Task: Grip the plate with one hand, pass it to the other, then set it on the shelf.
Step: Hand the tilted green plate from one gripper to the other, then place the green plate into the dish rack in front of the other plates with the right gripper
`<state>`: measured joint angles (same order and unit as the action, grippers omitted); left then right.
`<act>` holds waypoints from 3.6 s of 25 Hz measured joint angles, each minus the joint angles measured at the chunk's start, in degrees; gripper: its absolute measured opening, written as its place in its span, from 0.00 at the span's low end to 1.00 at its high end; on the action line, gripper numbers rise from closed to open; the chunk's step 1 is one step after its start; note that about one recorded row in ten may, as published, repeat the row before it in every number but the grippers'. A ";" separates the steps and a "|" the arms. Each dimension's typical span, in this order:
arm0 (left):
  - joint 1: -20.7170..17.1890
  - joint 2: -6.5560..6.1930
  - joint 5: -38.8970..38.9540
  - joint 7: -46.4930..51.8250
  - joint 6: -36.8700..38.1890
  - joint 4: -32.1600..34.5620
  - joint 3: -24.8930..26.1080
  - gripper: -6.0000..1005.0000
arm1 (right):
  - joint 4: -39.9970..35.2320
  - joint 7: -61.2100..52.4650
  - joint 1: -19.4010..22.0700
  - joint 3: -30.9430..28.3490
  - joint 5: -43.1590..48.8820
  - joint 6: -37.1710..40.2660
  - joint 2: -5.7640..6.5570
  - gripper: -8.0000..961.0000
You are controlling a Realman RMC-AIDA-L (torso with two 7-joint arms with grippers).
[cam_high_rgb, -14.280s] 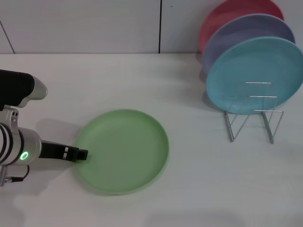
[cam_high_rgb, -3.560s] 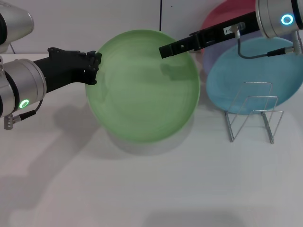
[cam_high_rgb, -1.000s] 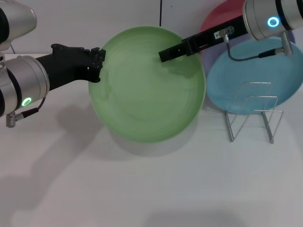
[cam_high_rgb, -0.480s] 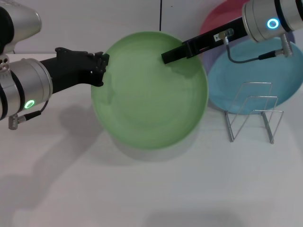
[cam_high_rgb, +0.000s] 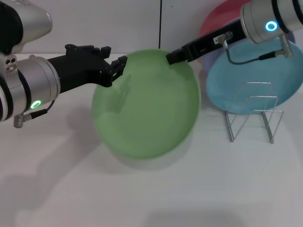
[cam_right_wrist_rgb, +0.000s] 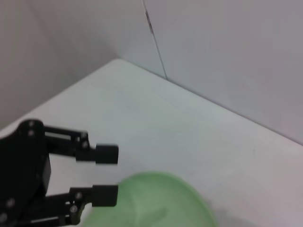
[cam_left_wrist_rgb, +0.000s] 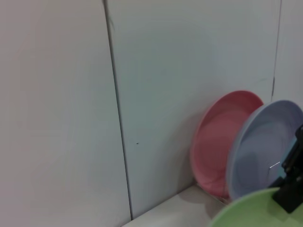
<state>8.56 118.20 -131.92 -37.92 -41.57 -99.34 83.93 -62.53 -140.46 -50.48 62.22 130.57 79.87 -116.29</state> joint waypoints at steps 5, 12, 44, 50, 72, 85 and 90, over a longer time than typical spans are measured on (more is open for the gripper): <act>-0.22 -0.04 0.07 -0.11 0.29 -0.96 0.33 0.44 | -1.94 -0.29 0.05 1.11 2.69 -0.02 -1.10 0.10; -0.62 -0.07 -0.04 -0.16 0.69 -1.46 1.23 0.63 | -2.81 -0.33 0.05 0.89 3.38 0.17 -1.14 0.06; -2.70 0.05 0.05 -3.14 22.63 6.59 -0.38 0.87 | -28.42 9.55 1.60 5.45 18.03 9.21 -1.18 0.03; -2.83 0.08 0.04 -3.13 28.14 8.90 -2.14 0.87 | -32.90 15.10 2.41 4.86 19.58 10.11 -1.26 0.03; -1.85 0.29 2.92 -2.36 37.78 17.22 -5.50 0.87 | -39.31 39.27 4.82 4.76 18.20 9.60 -0.41 0.03; -1.75 0.15 3.01 -2.33 44.14 19.26 -9.37 0.87 | -45.09 50.43 10.04 6.97 15.81 10.70 0.43 0.03; -1.80 0.21 3.00 -2.32 44.67 19.48 -10.19 0.87 | -47.51 51.81 11.93 6.90 15.90 10.49 0.08 0.03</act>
<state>6.77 118.41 -128.91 -40.25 3.11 -79.86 73.74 -110.04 -88.66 -38.55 69.12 146.47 90.36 -116.21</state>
